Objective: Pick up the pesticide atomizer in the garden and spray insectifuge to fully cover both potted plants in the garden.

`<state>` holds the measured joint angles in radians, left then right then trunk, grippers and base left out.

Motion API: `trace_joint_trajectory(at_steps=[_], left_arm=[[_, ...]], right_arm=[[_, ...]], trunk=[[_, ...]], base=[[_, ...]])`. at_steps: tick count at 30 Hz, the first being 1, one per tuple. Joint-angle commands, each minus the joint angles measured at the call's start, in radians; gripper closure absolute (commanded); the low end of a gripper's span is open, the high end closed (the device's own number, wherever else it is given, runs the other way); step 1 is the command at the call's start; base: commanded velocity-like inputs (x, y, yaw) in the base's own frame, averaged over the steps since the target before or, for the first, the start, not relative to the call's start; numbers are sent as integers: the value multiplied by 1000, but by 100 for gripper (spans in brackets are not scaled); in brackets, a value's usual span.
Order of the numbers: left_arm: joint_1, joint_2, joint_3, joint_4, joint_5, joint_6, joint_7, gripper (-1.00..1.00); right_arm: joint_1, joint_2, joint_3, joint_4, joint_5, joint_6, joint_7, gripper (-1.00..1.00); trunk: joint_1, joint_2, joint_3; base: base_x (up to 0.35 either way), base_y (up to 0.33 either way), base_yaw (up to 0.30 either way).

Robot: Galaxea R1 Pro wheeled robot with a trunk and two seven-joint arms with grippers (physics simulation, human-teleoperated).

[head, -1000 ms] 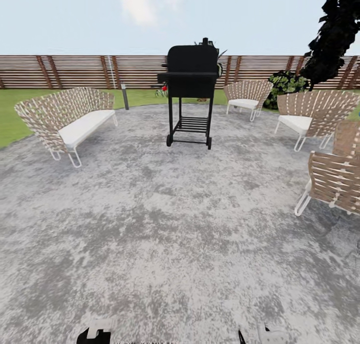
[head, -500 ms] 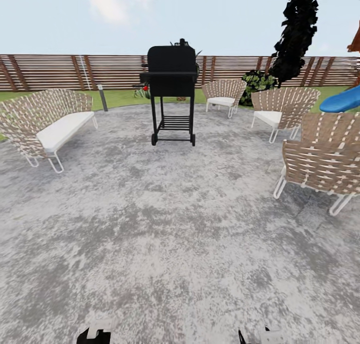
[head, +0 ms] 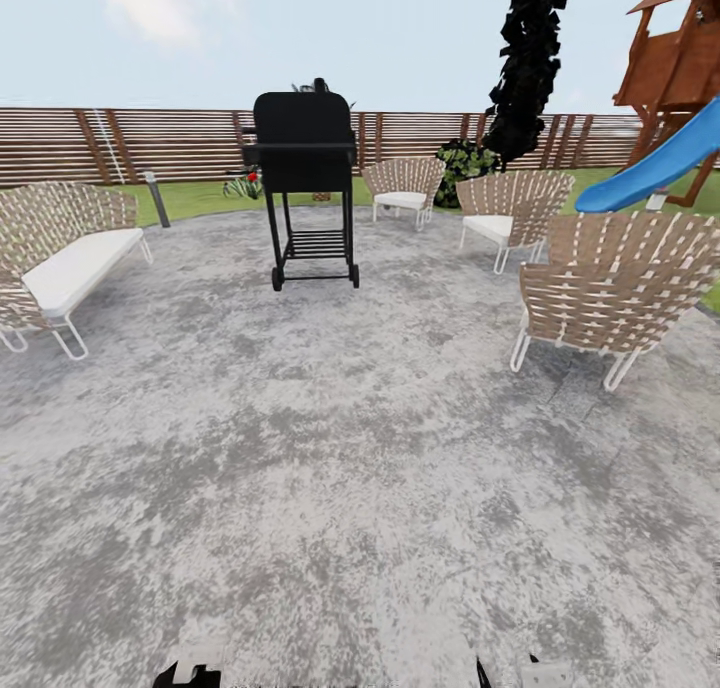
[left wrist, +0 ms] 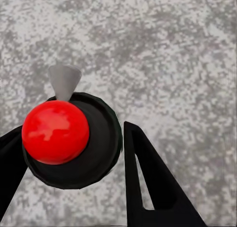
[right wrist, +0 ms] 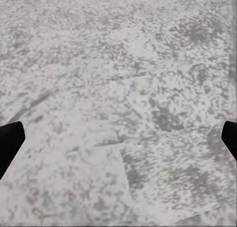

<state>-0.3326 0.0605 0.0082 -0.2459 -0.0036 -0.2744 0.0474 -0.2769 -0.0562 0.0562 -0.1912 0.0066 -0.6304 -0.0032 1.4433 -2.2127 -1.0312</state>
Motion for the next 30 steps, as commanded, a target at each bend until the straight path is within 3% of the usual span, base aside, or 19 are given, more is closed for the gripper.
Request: trace_joint_trajectory(at_steps=[1,30], left_arm=[[0,0,0,1,-1,-3,2,100],[0,0,1,2,0,-3,2,100]], right_arm=[[-1,-1,5,1,-1,-3,-1,-100],[-1,-1,5,1,0,-3,-1,-100]], trunk=[[-1,0,-1],[-1,0,-1]], base=[[-183,249,-267],[-211,247,-267]])
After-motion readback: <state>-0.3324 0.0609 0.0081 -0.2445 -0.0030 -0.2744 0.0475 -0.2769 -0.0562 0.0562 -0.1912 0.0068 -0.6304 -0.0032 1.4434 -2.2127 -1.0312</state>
